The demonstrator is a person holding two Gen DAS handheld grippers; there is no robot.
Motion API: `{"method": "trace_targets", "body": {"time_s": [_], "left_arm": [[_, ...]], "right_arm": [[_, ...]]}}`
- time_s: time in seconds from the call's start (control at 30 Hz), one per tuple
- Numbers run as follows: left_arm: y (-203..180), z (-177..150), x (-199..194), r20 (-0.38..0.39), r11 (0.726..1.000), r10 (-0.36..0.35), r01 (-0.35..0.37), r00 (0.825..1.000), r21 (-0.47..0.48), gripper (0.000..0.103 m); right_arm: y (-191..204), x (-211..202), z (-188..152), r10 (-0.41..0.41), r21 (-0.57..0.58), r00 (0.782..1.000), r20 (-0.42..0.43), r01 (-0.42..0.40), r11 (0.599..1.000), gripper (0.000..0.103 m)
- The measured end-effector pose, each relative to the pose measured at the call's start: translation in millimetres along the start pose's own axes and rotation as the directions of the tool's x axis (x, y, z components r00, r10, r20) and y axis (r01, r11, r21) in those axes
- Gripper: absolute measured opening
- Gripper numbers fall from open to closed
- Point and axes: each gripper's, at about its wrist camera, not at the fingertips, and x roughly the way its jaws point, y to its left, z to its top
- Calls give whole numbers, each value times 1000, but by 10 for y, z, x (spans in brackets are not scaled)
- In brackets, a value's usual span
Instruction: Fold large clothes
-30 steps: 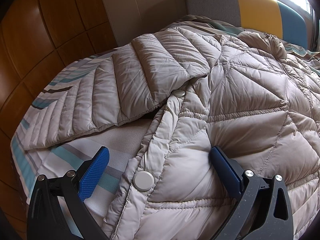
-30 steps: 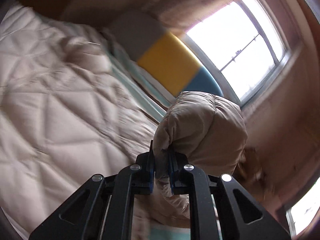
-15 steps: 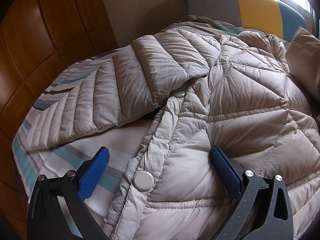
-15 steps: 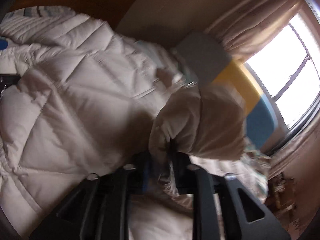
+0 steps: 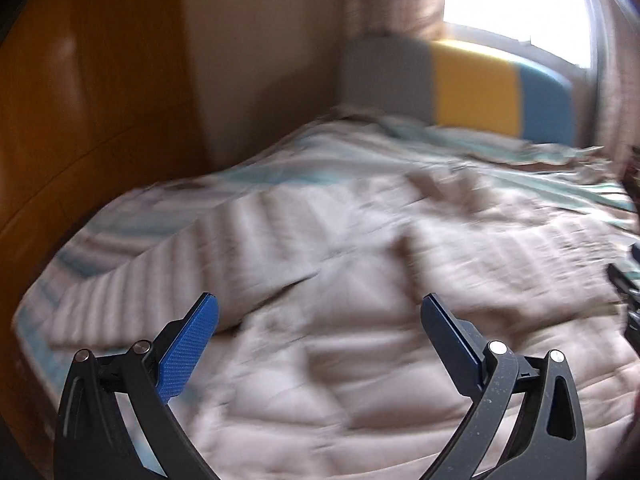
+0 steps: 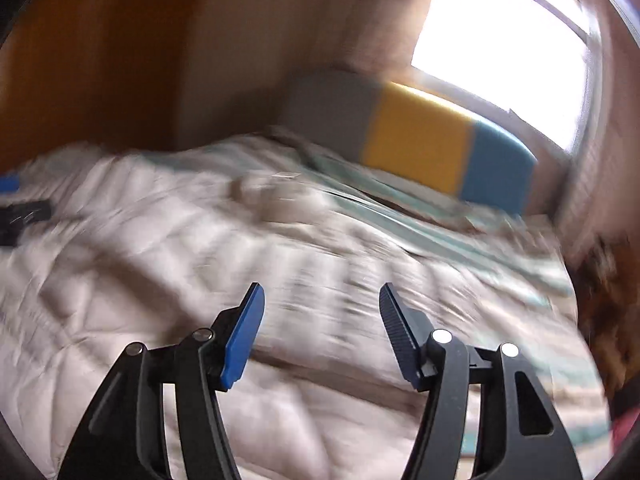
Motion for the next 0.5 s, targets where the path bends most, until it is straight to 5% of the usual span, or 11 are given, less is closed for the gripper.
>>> {"method": "trace_targets", "body": {"time_s": [0.1, 0.2, 0.37, 0.5], "left_arm": [[-441, 93, 214, -31, 994, -63, 65, 998, 83, 100], [-745, 78, 576, -94, 987, -87, 99, 992, 126, 100], [-819, 28, 1091, -165, 987, -47, 72, 985, 145, 97], [-650, 24, 1315, -191, 991, -37, 61, 981, 123, 97]], "right_arm": [[-482, 163, -30, -65, 177, 993, -101, 82, 981, 53], [-888, 286, -118, -44, 340, 984, -174, 102, 935, 42], [-1023, 496, 26, -15, 351, 985, -174, 76, 933, 26], [-1008, 908, 142, 23, 361, 976, -215, 58, 931, 26]]}}
